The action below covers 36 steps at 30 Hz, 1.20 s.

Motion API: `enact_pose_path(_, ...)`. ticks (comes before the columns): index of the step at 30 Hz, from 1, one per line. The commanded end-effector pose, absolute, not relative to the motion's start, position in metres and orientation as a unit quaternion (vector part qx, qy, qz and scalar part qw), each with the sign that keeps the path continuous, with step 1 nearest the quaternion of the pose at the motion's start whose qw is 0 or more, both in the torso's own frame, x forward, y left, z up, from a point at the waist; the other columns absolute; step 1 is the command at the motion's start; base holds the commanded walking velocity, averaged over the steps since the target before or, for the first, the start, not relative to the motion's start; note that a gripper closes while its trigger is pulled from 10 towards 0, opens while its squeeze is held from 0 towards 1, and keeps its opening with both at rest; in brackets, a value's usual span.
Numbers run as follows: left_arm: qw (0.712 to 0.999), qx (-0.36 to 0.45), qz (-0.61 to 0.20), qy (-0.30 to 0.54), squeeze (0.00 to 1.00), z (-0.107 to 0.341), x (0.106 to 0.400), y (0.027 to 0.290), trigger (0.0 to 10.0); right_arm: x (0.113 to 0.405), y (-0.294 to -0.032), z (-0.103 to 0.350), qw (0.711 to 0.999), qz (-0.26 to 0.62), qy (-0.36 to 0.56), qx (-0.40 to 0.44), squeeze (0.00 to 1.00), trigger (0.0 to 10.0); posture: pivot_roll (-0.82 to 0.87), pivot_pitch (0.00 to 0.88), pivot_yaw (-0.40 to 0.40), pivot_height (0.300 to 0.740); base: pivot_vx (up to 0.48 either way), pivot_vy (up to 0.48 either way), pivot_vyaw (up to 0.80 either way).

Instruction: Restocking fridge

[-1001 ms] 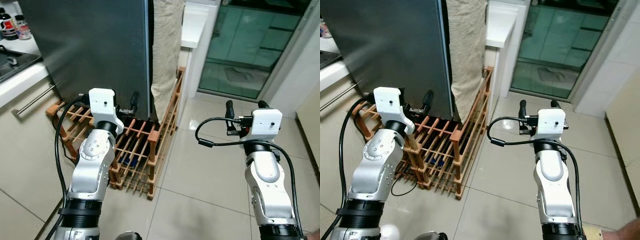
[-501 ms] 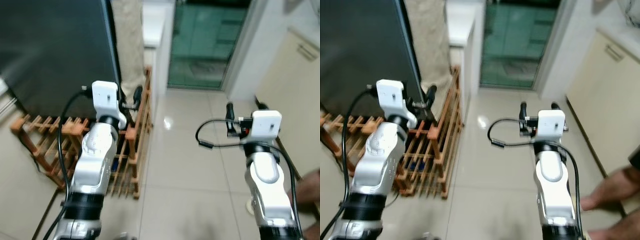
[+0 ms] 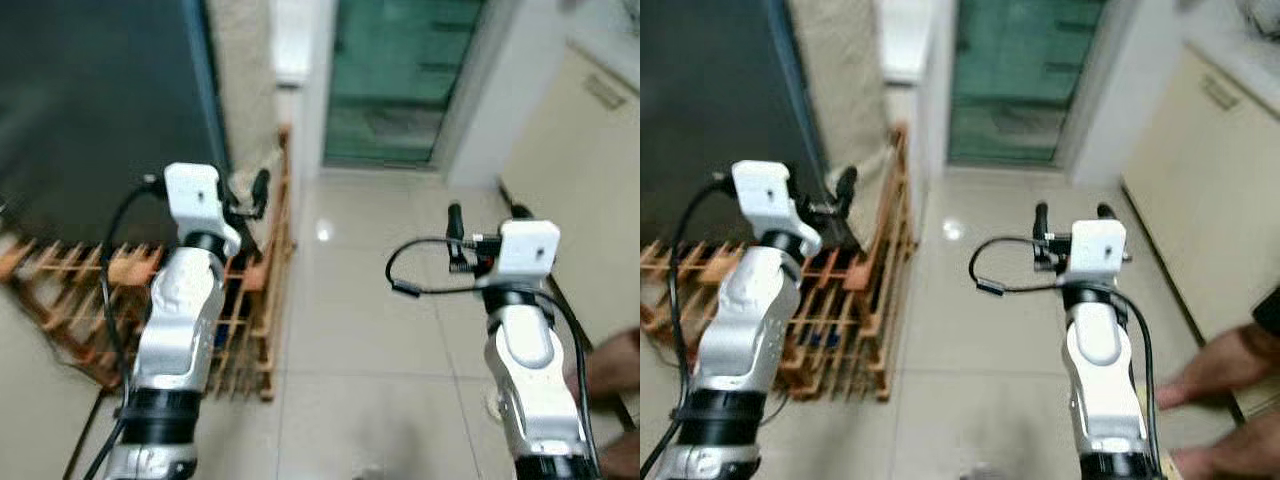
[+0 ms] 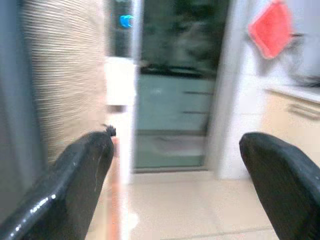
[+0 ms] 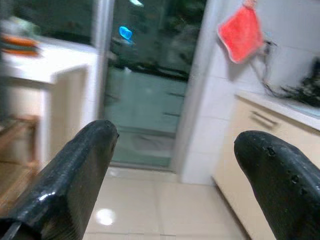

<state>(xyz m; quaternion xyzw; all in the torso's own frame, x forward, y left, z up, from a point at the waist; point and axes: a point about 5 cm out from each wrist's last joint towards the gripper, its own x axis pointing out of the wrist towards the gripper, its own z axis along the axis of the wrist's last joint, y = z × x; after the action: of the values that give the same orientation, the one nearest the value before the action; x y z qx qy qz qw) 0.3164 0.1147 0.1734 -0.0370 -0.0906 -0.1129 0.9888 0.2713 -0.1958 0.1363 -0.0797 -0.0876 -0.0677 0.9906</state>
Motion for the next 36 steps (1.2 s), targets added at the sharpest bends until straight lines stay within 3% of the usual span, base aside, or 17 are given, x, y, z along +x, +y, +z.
enact_pose_path(1, 0.989, -0.036, -0.101, -0.099, 0.0, 0.178, 0.317, 0.128, 10.0, 0.274, -0.186, 0.147, 0.99, -0.052, -0.113, -0.072, 0.0, 10.0, -0.1, 0.0, 0.0, 0.74, 0.0, 0.0, 0.0)
enact_pose_path(13, 0.993, -0.06, -0.052, -0.089, 0.0, 0.187, 0.323, 0.138, 10.0, 0.274, -0.185, 0.147, 0.991, -0.043, -0.11, -0.07, 0.0, 10.0, -0.11, 0.0, -0.005, 0.74, 0.0, 0.0, 0.0)
enact_pose_path(36, 0.99, -0.1, -0.087, -0.037, 0.0, 0.186, 0.334, 0.117, 10.0, 0.275, -0.189, 0.142, 0.992, -0.056, -0.094, -0.063, 0.0, 10.0, -0.13, 0.0, 0.002, 0.74, 0.0, 0.0, 0.0)
